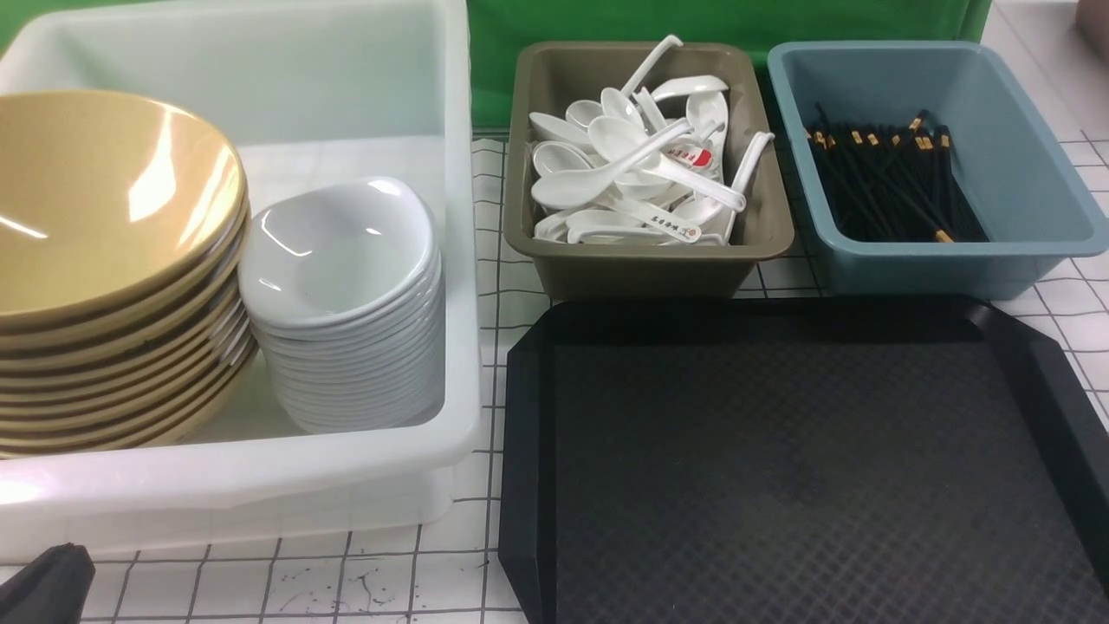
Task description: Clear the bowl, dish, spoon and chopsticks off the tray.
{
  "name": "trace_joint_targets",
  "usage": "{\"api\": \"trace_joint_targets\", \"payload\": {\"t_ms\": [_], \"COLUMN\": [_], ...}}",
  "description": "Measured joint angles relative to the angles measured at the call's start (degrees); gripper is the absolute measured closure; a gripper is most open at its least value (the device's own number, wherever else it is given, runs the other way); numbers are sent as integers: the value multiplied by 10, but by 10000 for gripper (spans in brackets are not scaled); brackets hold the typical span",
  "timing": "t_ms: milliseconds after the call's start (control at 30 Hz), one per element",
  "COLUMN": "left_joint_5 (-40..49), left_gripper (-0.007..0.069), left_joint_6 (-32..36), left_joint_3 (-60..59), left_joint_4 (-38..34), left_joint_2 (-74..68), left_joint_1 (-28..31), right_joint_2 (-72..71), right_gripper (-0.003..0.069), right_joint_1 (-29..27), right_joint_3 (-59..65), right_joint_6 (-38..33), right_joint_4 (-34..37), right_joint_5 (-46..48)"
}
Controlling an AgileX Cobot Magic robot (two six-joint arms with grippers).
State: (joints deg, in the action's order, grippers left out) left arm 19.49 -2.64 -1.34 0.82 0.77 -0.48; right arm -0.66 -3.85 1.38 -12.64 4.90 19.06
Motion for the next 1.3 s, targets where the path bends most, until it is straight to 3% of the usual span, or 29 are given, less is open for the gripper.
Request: {"api": "trace_joint_targets", "payload": {"t_ms": [1300], "left_joint_5": [1], "left_gripper": [638], "left_joint_6": [8], "left_joint_3": [0], "left_joint_4": [-2], "left_joint_2": [0], "left_joint_1": [0], "right_joint_2": [0], "right_gripper": [610], "right_joint_1": [0], "right_joint_3": [0], "right_joint_6": [0], "right_joint_4": [0], "right_joint_5": [1]}}
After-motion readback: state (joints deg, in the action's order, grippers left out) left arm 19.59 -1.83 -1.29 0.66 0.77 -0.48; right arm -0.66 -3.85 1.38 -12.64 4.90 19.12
